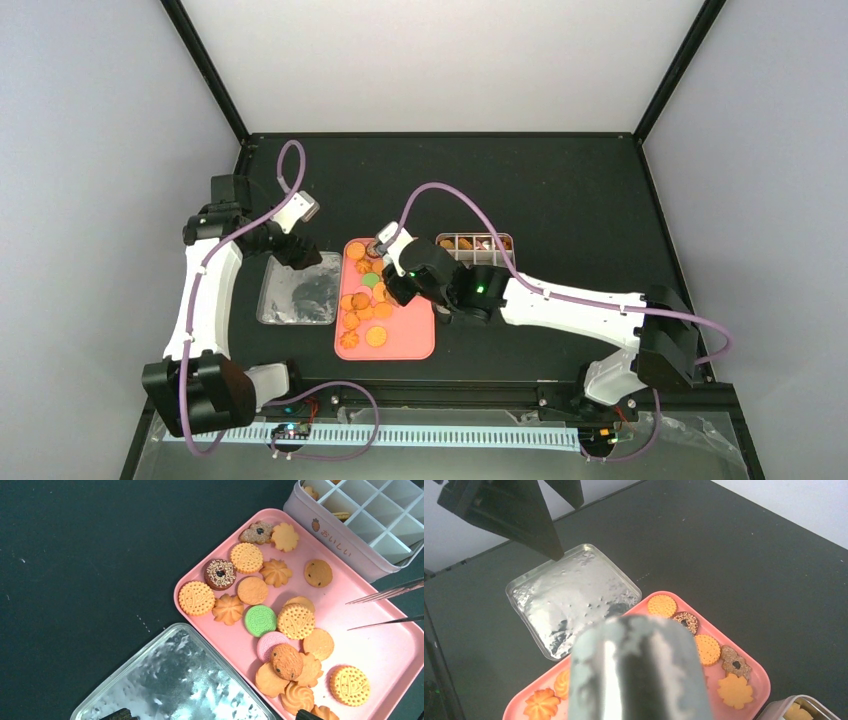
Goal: Pack the cookies
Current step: Pick up the fake cookies from the plate.
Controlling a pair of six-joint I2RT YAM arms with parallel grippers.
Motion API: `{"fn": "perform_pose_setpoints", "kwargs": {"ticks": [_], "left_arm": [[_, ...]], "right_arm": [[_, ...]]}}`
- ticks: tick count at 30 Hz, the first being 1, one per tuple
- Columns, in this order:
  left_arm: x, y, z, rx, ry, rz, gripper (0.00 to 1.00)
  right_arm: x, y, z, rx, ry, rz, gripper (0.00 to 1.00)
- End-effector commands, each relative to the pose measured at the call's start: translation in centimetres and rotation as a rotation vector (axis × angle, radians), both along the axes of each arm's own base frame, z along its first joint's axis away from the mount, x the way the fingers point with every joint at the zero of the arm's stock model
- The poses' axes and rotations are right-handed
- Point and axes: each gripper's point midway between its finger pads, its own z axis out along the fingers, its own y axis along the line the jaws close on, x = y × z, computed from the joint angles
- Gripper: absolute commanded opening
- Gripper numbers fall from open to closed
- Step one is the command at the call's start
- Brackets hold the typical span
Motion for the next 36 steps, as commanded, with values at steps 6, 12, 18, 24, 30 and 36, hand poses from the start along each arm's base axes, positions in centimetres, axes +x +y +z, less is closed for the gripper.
{"fn": "perform_pose_setpoints", "kwargs": {"ticks": [6, 12, 18, 24, 30, 36], "left_arm": [[-0.8, -0.5, -0.3, -0.026, 0.015, -0.028, 0.86], [-0.5, -0.4, -0.2, -0.028, 0.025, -0.022, 0.85], [-1.5, -0.4, -0.5, -0.017, 0.034, -0.027, 0.85], [-1.9, -0.5, 0.0, -0.004, 0.010, -0.035, 0.85], [-1.7, -0.5, 0.2, -0.014, 0.014, -0.031, 0.85], [-1.7, -0.5, -0.1, -0.017, 0.021, -0.032, 0.85]], "right_arm": [[-2.3, 2.3, 2.8, 0.115, 0.034, 0.125, 0.30], [-4.6, 5.0, -0.2, 0.051, 0.042, 0.220, 0.32], [-4.6, 6.3, -1.8, 0.056, 0.055, 0.232, 0.35], [-4.6, 6.5, -3.3, 0.019, 0.055, 0.228, 0.35], [-5.6, 6.5, -4.9, -0.024, 0.082, 0.257, 0.36], [-7.5, 5.5, -5.7, 0.013, 0.134, 0.303, 0.36]]}}
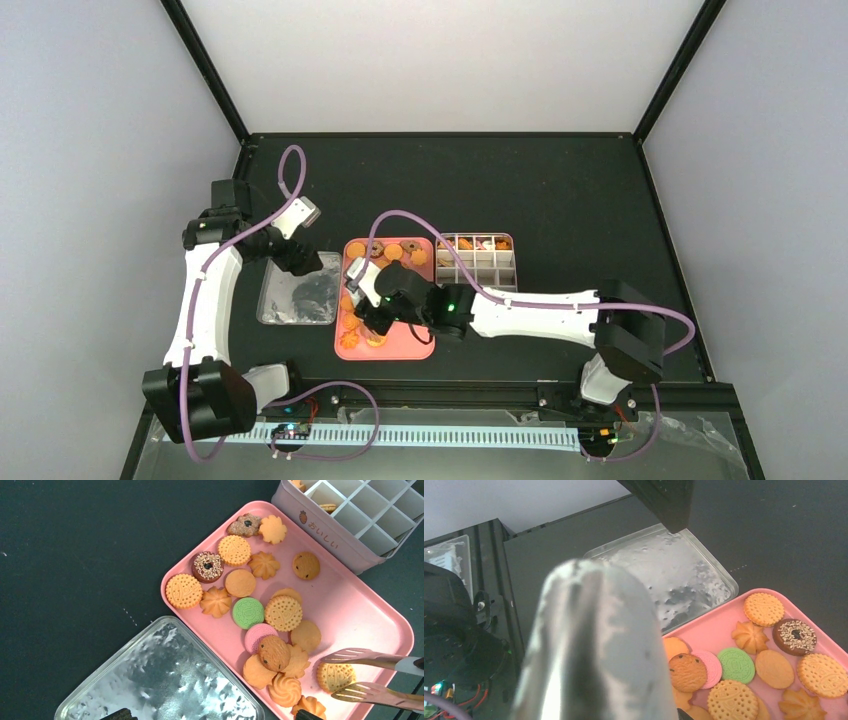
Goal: Pack the cookies
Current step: Pick up the fake cookies from the plate.
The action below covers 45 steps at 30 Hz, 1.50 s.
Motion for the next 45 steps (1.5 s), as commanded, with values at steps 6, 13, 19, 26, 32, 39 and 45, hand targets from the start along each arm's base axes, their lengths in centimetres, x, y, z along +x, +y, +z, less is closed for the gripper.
{"fn": "perform_pose_setpoints", "kwargs": {"ticks": [6, 13, 19, 26, 32, 39, 45], "left_arm": [[-0.7, -0.2, -0.1, -0.015, 0.007, -0.008, 0.85], [-1.0, -0.3, 0.2, -0.021, 0.006, -0.002, 0.85], [-1.1, -0.2, -0.1, -0.012, 0.008, 0.000, 0.85], [-1.0, 0.0, -0.1, 0.003, 0.007, 0.000, 0.85], [-0.9, 0.1, -0.4, 0.007, 0.014, 0.000, 0.85], [-0.7, 0.1, -0.7, -0.003, 0.027, 0.001, 0.85], [-0.7, 0.0, -0.7, -0.006, 0.028, 0.001, 0.84]], "right_arm": [[-2.2, -1.8, 1.4, 0.083, 0.050, 0.034, 0.36], [-2.1, -3.0, 3.1, 0.142, 0.039, 0.005, 0.36], [-1.9, -2.4, 2.9, 0.143, 0.030, 0.009, 0.36], [-1.0, -0.6, 1.9, 0.087, -0.040, -0.011, 0.38], [-1.2, -0.5, 0.3, 0.046, -0.035, -0.003, 0.38], [-1.9, -1.8, -1.2, 0.025, 0.000, -0.003, 0.38], [-3.4, -2.9, -1.6, 0.055, 0.053, 0.042, 0.44]]}}
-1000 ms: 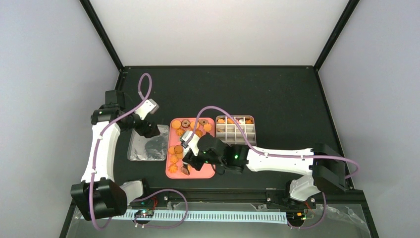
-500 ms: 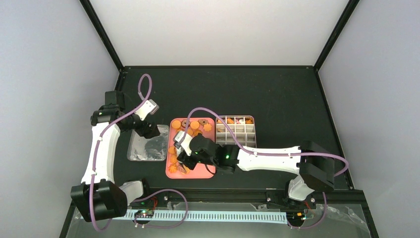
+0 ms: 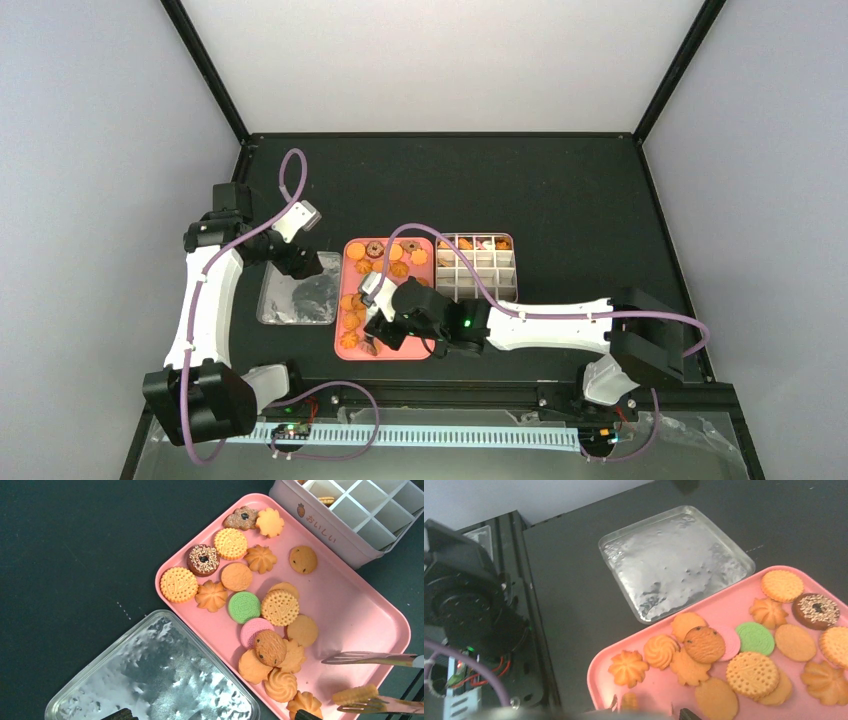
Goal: Pack the cookies
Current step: Pick up the fake cookies from the plate.
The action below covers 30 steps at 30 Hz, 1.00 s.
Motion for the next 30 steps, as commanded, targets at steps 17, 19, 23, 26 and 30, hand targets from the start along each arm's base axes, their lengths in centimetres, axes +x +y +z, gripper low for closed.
{"fn": "perform_pose_setpoints", "kwargs": {"ticks": [17, 19, 23, 26, 30], "left_arm": [[-0.4, -0.1, 0.0, -0.011, 0.004, -0.004, 0.84], [-0.3, -0.1, 0.1, -0.017, 0.004, -0.004, 0.84], [-0.3, -0.3, 0.3, -0.025, -0.002, -0.006, 0.84], [-0.3, -0.3, 0.4, -0.030, -0.001, -0.005, 0.84], [-0.5, -0.3, 0.5, -0.025, -0.009, -0.008, 0.84]], "right_arm": [[1.3, -1.6, 2.6, 0.007, -0.047, -0.105, 0.01], [1.8, -2.1, 3.9, 0.015, -0.077, -0.128, 0.01], [3.8, -4.0, 7.3, 0.028, -0.159, -0.200, 0.01], [6.6, -6.6, 9.7, 0.031, -0.212, -0.282, 0.01], [11.5, -11.7, 11.3, 0.012, -0.253, -0.441, 0.01]]}}
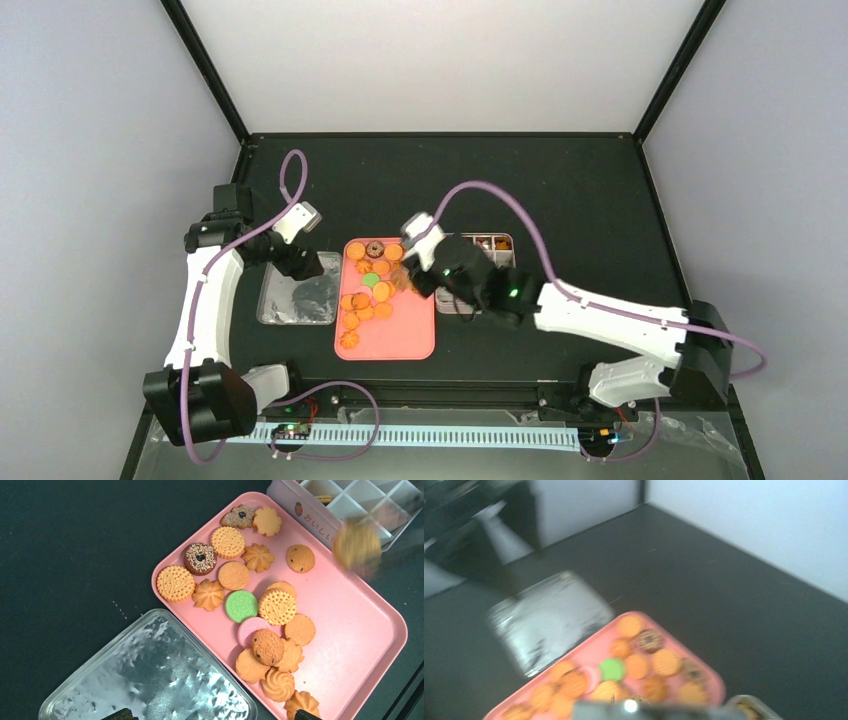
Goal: Pack the cookies
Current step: Pick up the fake cookies from the plate, then place the fake cookies in the empty pocket of the box.
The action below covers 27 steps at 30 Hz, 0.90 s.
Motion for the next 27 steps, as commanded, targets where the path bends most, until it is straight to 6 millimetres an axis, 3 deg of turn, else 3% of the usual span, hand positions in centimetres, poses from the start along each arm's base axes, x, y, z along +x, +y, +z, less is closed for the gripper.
{"fn": "perform_pose_setpoints", "kwargs": {"ticks": [1, 5, 10, 20, 27], "left_arm": [[-0.4, -0.2, 0.8, -0.017, -0.020, -0.006, 0.84], [-0.5, -0.3, 0.9, -0.018, -0.024, -0.008, 0.84], [-0.5, -0.3, 1.0, -0.020, -0.025, -0.011, 0.84], [-0.5, -0.3, 0.8, -0.021, -0.022, -0.012, 0.84], [-0.4, -0.4, 0.8, -0.031, -0.018, -0.012, 0.84]], "right_arm": [[5.8, -5.9, 3.4, -0.006, -0.094, -0.214, 0.02], [9.0, -9.7, 2.7, -0.056, -0.110, -0.334, 0.02], [10.8, -11.8, 1.1, -0.094, -0.099, -0.401, 0.02], [10.7, -12.5, -1.4, -0.111, -0.048, -0.402, 0.06], [10.4, -12.8, -3.3, -0.136, -0.018, -0.405, 0.20]]}}
